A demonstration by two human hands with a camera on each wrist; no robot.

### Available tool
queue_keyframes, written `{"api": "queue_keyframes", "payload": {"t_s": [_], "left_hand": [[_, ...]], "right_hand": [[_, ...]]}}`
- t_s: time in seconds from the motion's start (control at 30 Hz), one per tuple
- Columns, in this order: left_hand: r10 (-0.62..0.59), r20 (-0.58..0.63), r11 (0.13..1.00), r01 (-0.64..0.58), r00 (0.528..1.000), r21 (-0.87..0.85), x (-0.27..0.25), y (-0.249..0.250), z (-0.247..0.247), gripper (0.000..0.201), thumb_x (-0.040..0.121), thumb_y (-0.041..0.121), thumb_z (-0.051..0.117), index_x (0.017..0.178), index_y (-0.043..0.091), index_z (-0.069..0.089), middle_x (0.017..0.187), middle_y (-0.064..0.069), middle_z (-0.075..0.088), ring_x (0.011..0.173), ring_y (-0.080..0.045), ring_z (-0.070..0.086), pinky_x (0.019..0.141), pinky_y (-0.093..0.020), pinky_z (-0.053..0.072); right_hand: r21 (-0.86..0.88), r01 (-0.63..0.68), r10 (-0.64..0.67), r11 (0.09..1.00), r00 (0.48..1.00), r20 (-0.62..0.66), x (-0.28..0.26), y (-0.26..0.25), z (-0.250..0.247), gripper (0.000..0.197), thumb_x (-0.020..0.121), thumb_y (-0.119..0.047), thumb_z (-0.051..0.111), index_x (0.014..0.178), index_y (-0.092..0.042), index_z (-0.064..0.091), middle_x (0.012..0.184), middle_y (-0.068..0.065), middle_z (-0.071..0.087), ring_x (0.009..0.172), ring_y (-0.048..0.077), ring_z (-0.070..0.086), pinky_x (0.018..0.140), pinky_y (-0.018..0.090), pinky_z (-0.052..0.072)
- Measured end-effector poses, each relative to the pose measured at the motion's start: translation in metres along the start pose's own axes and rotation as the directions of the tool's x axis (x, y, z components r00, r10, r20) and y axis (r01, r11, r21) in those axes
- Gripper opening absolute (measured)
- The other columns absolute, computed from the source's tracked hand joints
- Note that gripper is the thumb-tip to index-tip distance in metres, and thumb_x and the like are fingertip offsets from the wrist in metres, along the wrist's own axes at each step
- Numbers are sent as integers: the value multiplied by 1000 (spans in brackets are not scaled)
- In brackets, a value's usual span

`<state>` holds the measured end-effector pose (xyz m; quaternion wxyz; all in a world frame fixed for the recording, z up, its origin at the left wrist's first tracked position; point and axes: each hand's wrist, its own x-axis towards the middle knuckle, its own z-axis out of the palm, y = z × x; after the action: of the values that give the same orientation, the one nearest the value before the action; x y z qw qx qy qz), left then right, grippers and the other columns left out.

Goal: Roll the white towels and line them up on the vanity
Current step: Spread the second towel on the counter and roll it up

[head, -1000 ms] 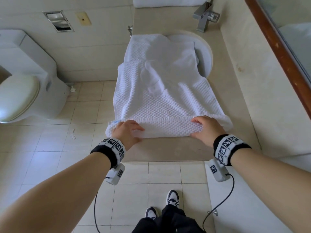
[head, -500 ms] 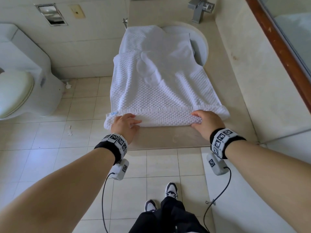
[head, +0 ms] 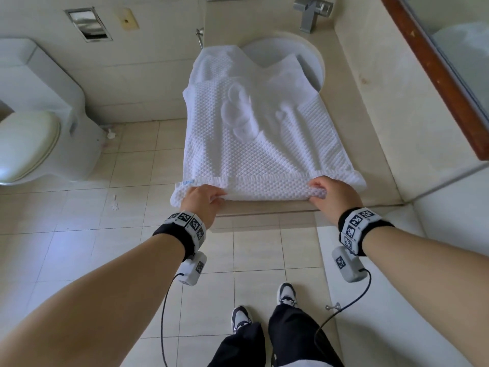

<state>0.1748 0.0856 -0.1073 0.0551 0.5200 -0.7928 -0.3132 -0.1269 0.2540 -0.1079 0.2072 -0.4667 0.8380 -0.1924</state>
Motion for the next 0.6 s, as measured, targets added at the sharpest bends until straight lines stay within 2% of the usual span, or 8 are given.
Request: {"api": "queue_keyframes", "payload": {"t_s": [0.1, 0.17, 0.3, 0.37, 0.47, 0.53, 0.6], "left_hand": [[-47, -1, 999, 47, 999, -20, 2, 6, -4, 19, 97, 31, 58, 111, 34, 70, 112, 9, 66, 105, -15, 58, 95, -33, 48], [-79, -12, 997, 79, 997, -26, 4, 10, -6, 18, 98, 32, 57, 111, 33, 69, 109, 7, 68, 99, -16, 62, 87, -32, 51], [-123, -57, 991, 125, 991, 35, 8, 21, -10, 22, 100, 28, 54, 119, 32, 64, 108, 13, 68, 92, -7, 59, 68, -11, 36], [-150, -66, 986, 155, 986, 66, 12, 27, -13, 20, 101, 27, 52, 119, 30, 61, 103, 14, 67, 80, -4, 58, 60, -10, 32], [-164, -50, 968, 170, 985, 182, 17, 33, -15, 20, 101, 32, 47, 118, 35, 56, 100, 18, 64, 71, 2, 54, 58, -17, 34], [-161, -24, 967, 163, 987, 197, 22, 34, -15, 19, 103, 31, 43, 118, 35, 55, 101, 15, 65, 71, -3, 56, 59, -21, 38], [-141, 2, 969, 138, 990, 203, 28, 32, -14, 19, 103, 32, 40, 117, 36, 53, 101, 9, 67, 74, -12, 60, 66, -29, 48]], "right_hand": [[45, 32, -31, 998, 999, -13, -1, -2, -2, 34, 85, -25, 75, 117, -28, 63, 111, -10, 68, 100, 14, 63, 90, 36, 53], [87, 50, -50, 995, 999, 4, 3, 0, -7, 32, 87, -23, 73, 117, -27, 64, 110, -9, 69, 99, 12, 64, 91, 34, 53], [162, 23, -41, 987, 993, 109, 19, 6, -21, 29, 91, -26, 69, 119, -26, 63, 108, -7, 67, 96, 6, 62, 87, 25, 48], [154, 10, -38, 988, 983, 179, 32, 7, -29, 29, 92, -31, 67, 120, -30, 60, 103, -10, 65, 97, 10, 62, 87, 28, 49], [87, 23, -46, 996, 961, 271, 49, 8, -40, 29, 95, -36, 61, 123, -33, 56, 101, -10, 61, 97, 13, 62, 85, 31, 51], [23, 36, -41, 999, 952, 304, 60, 6, -44, 28, 96, -37, 58, 124, -33, 54, 105, -7, 60, 97, 16, 62, 84, 32, 50], [-24, 34, -25, 999, 946, 324, 70, 4, -48, 28, 97, -38, 56, 124, -32, 51, 106, -5, 58, 96, 17, 62, 83, 33, 50]]}}
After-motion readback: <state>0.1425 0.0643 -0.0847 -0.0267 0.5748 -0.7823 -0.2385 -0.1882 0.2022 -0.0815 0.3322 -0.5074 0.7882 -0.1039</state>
